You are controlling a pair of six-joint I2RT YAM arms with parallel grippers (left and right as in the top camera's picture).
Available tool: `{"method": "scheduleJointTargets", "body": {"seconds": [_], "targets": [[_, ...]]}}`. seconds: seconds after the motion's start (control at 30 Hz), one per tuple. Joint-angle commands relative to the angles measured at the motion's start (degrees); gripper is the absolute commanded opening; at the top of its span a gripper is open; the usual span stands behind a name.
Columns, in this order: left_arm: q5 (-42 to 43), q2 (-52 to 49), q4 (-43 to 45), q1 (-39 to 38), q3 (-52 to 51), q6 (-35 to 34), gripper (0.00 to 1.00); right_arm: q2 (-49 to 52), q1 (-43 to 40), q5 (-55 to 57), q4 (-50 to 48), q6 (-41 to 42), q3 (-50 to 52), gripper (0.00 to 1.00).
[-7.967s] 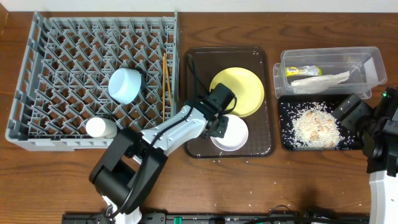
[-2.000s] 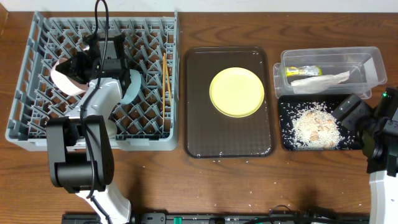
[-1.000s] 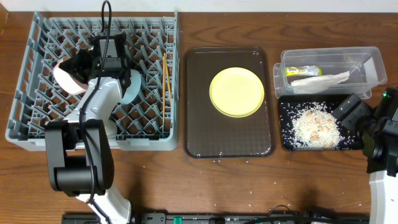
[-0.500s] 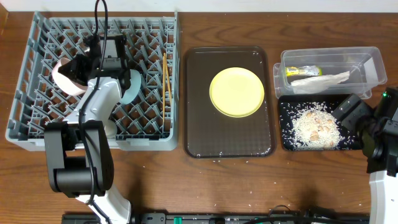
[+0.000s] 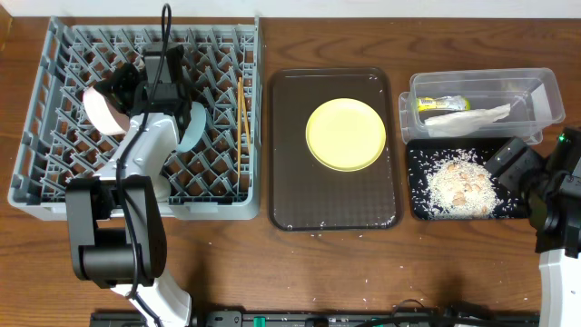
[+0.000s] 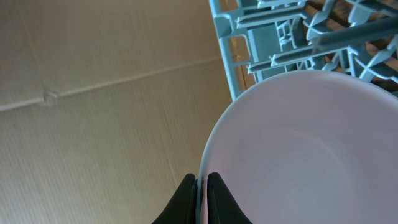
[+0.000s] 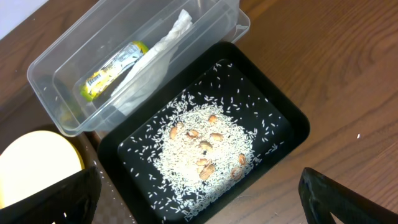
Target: Sort waste into correct bins and load items into the dishwasher
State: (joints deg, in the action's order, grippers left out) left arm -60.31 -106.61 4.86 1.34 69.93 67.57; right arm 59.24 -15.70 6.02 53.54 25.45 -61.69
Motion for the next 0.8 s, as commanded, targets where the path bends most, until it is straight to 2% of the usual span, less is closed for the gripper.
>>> {"method": "scheduleJointTargets", "body": {"seconds": [0.0,0.17,0.3,0.6,0.63,0.77], "targets": [[4.50,-1.07,-1.33,-0.02,-1.03,6.40,0.08,0.02,-0.39,0.39,0.09,0.66,-0.13,0.99],[4.83,-0.90,-2.29,-0.02,-1.03,10.23,0.07,0.02,-0.39,0.39,0.09,0.66,-0.13,0.99],[5.55,0.48,-4.22,-0.02,-1.03,10.21,0.08,0.02,-0.39,0.39,0.09,0.66,-0.13,0.99],[17.44,9.09,-19.54,0.37,-1.14,-0.55,0.07,0.02,-0.39,0.39,0.09,0.66,-0.13,0.99],[18.84,9.11,-20.26,0.35,-1.16,-2.64,0.07,0.02,-0.39,0.39,0.09,0.66,-0.13,0.99],[18.47,8.66,-19.96,0.79,-1.42,-3.06,0.08,0.02,-0.39,0.39,0.09,0.66,-0.13,0.99]]}}
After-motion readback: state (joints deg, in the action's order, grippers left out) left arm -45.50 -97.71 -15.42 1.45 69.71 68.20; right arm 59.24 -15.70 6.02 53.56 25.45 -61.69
